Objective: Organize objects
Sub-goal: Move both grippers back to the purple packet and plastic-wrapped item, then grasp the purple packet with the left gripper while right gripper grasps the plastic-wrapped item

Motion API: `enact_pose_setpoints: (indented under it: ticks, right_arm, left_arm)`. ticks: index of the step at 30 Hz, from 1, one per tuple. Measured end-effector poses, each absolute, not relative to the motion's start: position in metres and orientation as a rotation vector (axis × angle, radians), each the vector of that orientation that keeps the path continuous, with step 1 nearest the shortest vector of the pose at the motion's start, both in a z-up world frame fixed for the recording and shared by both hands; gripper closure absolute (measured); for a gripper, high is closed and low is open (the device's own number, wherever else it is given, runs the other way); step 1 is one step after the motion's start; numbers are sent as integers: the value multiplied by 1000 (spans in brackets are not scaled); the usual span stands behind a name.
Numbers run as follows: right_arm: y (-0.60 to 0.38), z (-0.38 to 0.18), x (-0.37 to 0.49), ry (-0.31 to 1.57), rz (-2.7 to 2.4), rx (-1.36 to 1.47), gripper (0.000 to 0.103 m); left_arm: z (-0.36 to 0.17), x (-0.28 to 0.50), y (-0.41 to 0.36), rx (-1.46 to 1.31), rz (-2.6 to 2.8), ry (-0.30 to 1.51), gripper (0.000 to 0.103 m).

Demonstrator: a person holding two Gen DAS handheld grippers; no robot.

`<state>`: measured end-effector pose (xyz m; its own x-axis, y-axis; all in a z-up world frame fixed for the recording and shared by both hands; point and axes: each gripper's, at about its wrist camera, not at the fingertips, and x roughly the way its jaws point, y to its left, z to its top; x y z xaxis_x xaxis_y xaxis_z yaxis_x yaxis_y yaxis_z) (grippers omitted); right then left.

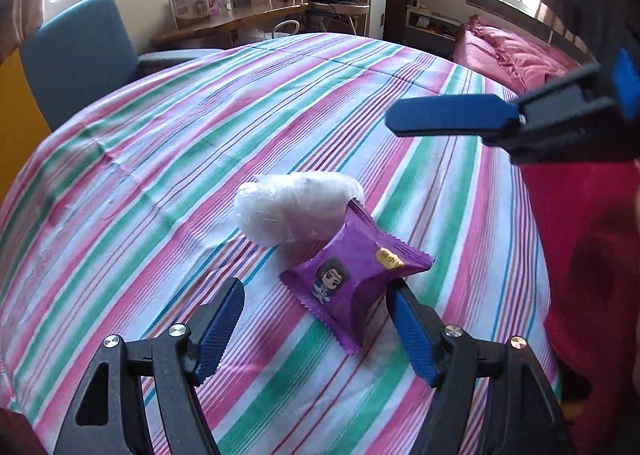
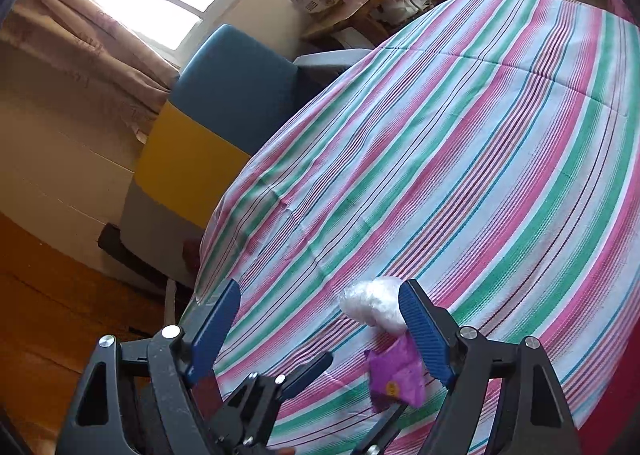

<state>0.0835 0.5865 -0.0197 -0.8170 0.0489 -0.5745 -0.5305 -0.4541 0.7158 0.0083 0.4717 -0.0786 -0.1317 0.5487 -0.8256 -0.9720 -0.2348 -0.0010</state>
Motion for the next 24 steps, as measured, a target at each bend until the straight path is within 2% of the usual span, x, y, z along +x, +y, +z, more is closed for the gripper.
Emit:
enact_pose_setpoints:
  ticks: [3,6,16,24]
  right_arm:
    - [587,-20,84,1398,2305,-688,21]
    - [587,-21,83,1399,2301,-693,20]
    - [584,-21,75,1329,2316,-733,21]
    - [579,-32,63,1288,2290,-871,21]
  left_arm:
    - [-81,5,474,-918,1635,607,31]
    - [-81,7,474,-930,1631,588,54]
    - [-75,11,400,-1095,1778,457,55]
    - [-80,25,330,-1133,1936,447,55]
